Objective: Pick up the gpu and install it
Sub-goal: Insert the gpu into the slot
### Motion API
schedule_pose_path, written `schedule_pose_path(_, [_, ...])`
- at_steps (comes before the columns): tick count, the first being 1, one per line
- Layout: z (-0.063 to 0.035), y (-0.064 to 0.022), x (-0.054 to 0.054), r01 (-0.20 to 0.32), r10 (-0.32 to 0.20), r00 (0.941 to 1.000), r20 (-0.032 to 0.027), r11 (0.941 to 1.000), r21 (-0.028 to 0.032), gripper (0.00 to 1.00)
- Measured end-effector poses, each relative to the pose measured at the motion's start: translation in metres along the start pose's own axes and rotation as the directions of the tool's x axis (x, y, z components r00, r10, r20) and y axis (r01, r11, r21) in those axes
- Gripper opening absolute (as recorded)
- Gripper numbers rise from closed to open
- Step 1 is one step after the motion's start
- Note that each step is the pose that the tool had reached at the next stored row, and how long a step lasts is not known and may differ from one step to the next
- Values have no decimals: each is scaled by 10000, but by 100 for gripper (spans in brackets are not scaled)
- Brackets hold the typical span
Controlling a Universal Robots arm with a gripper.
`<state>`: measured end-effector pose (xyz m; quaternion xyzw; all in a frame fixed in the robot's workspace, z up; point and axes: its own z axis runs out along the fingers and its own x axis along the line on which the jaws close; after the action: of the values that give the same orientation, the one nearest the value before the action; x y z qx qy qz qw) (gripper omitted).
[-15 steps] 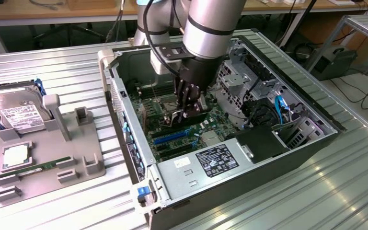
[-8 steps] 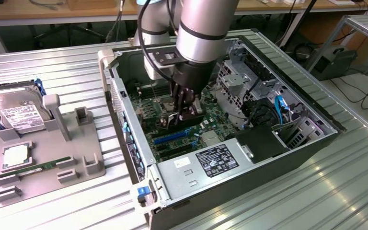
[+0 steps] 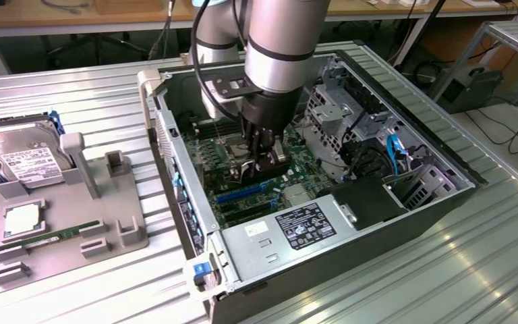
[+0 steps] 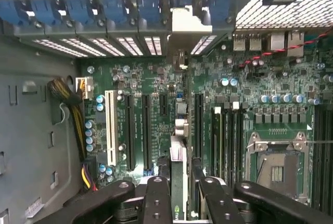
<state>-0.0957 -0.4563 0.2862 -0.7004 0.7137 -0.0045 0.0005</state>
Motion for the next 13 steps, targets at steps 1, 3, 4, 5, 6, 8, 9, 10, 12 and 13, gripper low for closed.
schedule_pose_path(1, [1, 1, 0, 0, 0, 10000, -1, 10000, 3, 26])
schedule_pose_path(3, [3, 1, 0, -17, 17, 10000, -1, 10000, 3, 26])
schedule_pose_path(4, [5, 1, 0, -32, 32, 10000, 0, 10000, -2, 26])
schedule_pose_path(5, [6, 0, 0, -42, 42, 10000, 0, 10000, -24, 26])
schedule_pose_path(6, [7, -3, 0, -45, 45, 10000, -1, 10000, -79, 26])
schedule_pose_path(8, [9, -11, 4, -45, 45, 10000, -6, 9998, -199, 26])
schedule_pose_path(9, [10, -17, 8, -45, 44, 10000, -6, 9997, -242, 26])
schedule_pose_path(10, [11, -20, 14, -44, 44, 10000, -9, 9996, -262, 26])
schedule_pose_path(12, [15, -23, 38, -44, 44, 10000, -9, 9996, -276, 26])
schedule_pose_path(13, [19, -23, 47, -46, 45, 10000, -9, 9996, -276, 26])
